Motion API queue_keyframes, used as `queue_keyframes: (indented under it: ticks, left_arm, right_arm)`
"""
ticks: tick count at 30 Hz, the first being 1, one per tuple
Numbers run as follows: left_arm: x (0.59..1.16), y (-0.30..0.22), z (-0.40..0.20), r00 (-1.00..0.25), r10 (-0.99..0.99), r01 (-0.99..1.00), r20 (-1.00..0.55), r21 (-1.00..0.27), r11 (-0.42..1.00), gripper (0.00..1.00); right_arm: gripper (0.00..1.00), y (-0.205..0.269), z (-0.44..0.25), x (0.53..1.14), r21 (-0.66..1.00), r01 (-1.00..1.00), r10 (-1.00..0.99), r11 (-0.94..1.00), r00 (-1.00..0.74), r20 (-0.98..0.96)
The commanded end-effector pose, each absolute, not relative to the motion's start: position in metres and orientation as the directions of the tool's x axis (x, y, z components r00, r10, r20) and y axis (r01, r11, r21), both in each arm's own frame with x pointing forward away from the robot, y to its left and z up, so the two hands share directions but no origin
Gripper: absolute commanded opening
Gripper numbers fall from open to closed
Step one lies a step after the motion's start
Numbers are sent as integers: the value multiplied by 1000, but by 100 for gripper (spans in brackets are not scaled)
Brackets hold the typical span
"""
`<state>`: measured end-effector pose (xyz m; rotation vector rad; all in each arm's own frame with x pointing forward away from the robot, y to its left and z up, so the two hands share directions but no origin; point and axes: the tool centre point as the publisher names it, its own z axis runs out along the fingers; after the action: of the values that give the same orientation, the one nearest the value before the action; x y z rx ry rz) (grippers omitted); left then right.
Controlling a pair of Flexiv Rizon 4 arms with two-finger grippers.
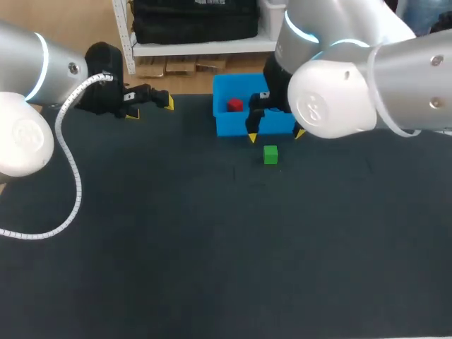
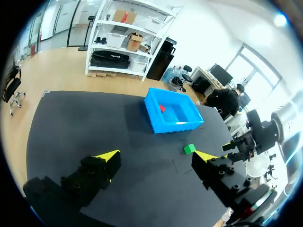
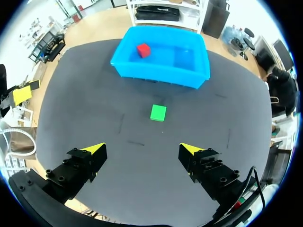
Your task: Use the left arm to pick the red cube and place it into the blue plastic box first, then use the right arm to grasp the green cube and put it into the same blue plastic box after the first action is fully finished.
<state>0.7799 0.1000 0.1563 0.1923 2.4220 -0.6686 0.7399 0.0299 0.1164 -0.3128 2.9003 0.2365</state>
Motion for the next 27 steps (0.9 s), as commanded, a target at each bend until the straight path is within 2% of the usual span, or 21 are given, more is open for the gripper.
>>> queue_keyframes:
  ticks: [1,27]
  left_arm:
    - [779,101,155,-800,-22,292,-600,-422,858,100]
    - [779,101,155,-800,-22,292,-600,-422,858,100]
  right_arm:
    - [100,32,110,743,132,-225,-191,966,-955,-226]
    - [100,44,75,772,112,-240,-215,964,-957,-195]
